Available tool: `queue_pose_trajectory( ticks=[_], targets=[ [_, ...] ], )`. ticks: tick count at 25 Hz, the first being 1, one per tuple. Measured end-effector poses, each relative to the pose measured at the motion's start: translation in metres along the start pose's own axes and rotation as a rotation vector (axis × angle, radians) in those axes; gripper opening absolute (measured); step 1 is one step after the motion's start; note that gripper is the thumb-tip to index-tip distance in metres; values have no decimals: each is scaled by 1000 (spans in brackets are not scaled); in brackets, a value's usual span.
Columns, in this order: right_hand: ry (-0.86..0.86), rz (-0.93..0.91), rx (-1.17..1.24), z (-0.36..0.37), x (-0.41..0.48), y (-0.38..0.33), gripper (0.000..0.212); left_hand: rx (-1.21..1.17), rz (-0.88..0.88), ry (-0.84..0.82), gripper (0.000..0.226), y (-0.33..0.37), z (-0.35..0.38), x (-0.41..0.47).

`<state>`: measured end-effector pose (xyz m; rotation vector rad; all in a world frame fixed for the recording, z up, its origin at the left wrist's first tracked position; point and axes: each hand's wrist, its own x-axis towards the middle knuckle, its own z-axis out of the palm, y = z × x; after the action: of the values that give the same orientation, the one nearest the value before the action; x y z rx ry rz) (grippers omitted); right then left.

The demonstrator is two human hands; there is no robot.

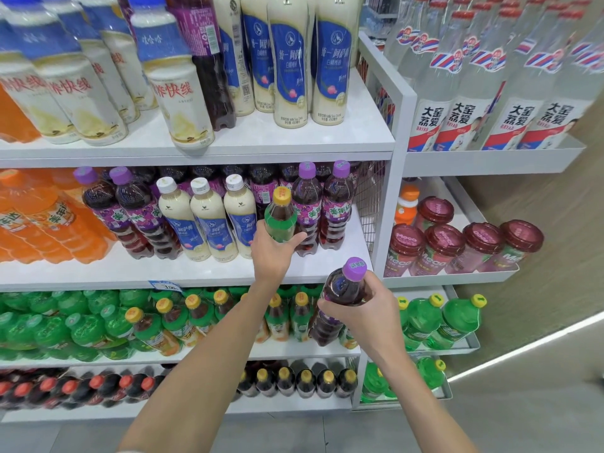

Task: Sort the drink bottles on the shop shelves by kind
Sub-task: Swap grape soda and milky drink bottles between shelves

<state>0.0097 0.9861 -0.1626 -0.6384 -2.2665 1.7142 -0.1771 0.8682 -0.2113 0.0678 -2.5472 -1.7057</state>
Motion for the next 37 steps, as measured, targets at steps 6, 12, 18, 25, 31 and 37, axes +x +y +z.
queue_pose_trajectory(
  ticks=[6,12,18,25,31,37],
  targets=[
    [-5,1,0,3,1,0,43,5,1,10,74,-3,1,5],
    [-18,-1,65,-1,4,-6,41,34,9,-16,61,-4,-10,4],
    [-41,-60,131,-2,7,-17,38,-41,-22,-180,31,7,-36,-24],
    [-72,-86,176,11,15,-31,37,-413,-3,-416,31,23,-90,-60],
    [-76,-134,106,35,27,-49,44,-441,-135,-340,42,21,-107,-63],
    [-37,-185,-43,73,68,-72,42,-376,-78,-351,47,11,-133,-69]
  ],
)
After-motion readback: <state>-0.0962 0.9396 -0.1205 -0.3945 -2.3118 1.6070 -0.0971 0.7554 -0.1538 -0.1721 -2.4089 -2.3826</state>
